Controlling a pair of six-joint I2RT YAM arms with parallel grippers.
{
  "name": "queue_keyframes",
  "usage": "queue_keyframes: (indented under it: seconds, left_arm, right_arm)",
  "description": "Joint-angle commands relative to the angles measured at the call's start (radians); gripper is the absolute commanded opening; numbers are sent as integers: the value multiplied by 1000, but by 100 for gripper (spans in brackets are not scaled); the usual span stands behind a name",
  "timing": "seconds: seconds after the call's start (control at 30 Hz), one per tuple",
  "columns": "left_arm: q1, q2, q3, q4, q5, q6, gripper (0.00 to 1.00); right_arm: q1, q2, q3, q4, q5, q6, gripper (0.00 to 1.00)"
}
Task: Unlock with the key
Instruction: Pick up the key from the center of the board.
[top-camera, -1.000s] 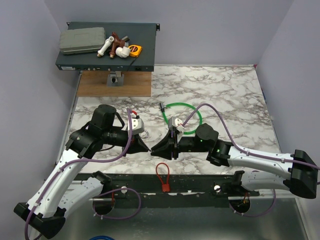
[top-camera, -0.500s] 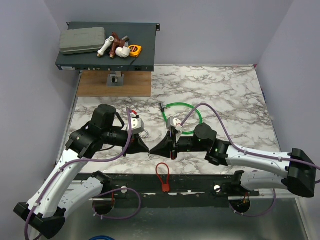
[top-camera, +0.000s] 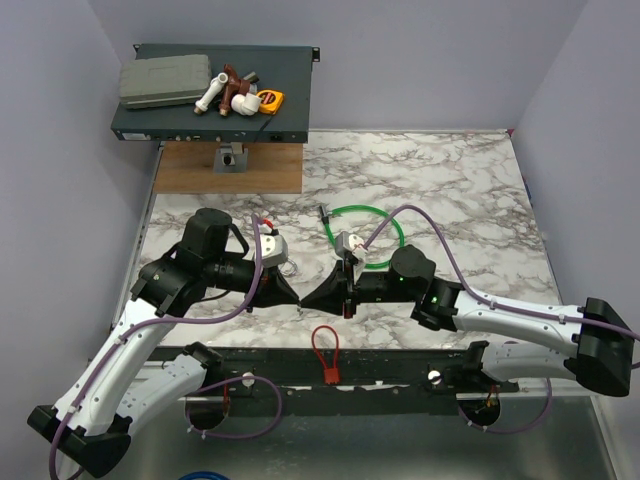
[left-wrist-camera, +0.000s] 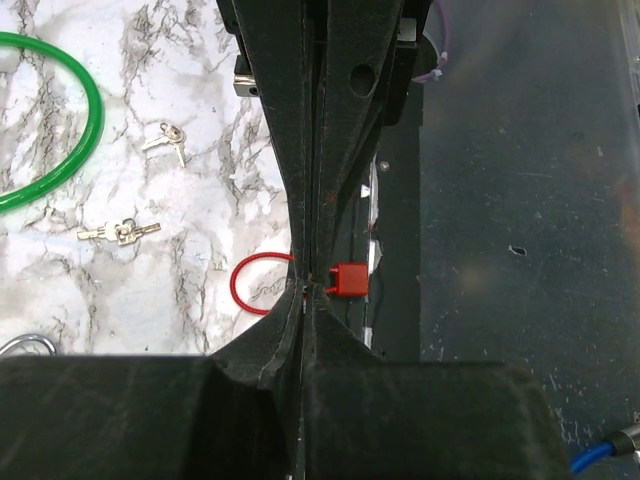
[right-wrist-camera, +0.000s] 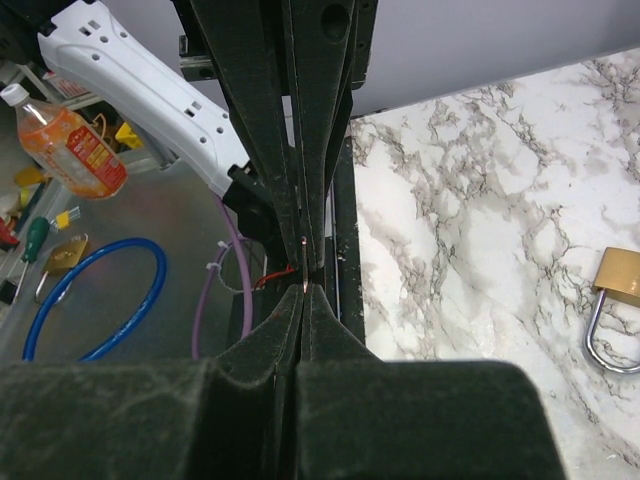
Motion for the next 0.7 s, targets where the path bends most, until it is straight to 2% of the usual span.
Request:
queue_keyframes:
  seconds: [0.0,0.13,0.43,0.6,0.67]
  left_arm:
    - [-6,-5,2,18,19,-16,7]
    - [-6,-4,2,16,10,-21,18]
    - [-6,5,13,22,14,-45,13]
    - [-6,3,35,16,22,-61,26]
    - [-6,6,42,18,15,-69,28]
  right_arm:
    - [-1,-14,29,25,-18,11,1]
    - [-1,-21,41,-2,-20,4,1]
    - [-2,-31,67,-72,7,-26,1]
    - [-1,-24,77,-95,11,-39,1]
    - [-2,-23,81,-101,11,-43,1]
